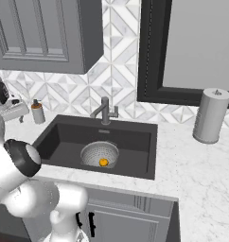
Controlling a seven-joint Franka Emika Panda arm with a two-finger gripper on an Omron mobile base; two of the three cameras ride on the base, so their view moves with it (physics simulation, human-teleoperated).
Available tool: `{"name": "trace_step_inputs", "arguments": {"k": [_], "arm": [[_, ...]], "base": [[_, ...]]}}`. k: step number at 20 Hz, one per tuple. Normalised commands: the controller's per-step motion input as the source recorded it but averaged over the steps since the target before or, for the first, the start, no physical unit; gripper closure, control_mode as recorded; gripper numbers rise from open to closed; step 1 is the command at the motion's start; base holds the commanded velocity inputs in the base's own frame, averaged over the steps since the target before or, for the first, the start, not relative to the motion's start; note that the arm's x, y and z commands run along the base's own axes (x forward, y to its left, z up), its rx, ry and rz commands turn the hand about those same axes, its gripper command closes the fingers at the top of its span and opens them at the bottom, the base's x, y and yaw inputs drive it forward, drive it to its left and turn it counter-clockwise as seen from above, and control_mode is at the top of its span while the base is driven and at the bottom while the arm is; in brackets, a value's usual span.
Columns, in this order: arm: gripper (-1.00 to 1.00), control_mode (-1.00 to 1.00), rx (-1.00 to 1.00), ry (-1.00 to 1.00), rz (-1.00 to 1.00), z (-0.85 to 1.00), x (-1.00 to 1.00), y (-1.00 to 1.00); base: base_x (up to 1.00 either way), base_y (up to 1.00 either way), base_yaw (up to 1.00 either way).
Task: Put the colander in the sink, put the kiwi, tangerine in the colander, and turn on the sink faucet and pour water over the colander.
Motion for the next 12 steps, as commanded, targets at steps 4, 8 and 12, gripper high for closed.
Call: {"name": "trace_step_inputs", "arguments": {"k": [4, 8, 12], "arm": [[-1.00, -1.00, -0.11, 0.14, -0.06, -0.23, 0.00, 1.00], [-1.00, -1.00, -0.12, 0.12, -0.11, -0.37, 0.00, 0.99], [-1.00, -1.00, -0.13, 0.03, -0.13, -0.56, 0.00, 0.83]], "base": [[0.00, 0.00, 0.00], [0.00, 0.00, 0.00], [0.00, 0.00, 0.00]]}}
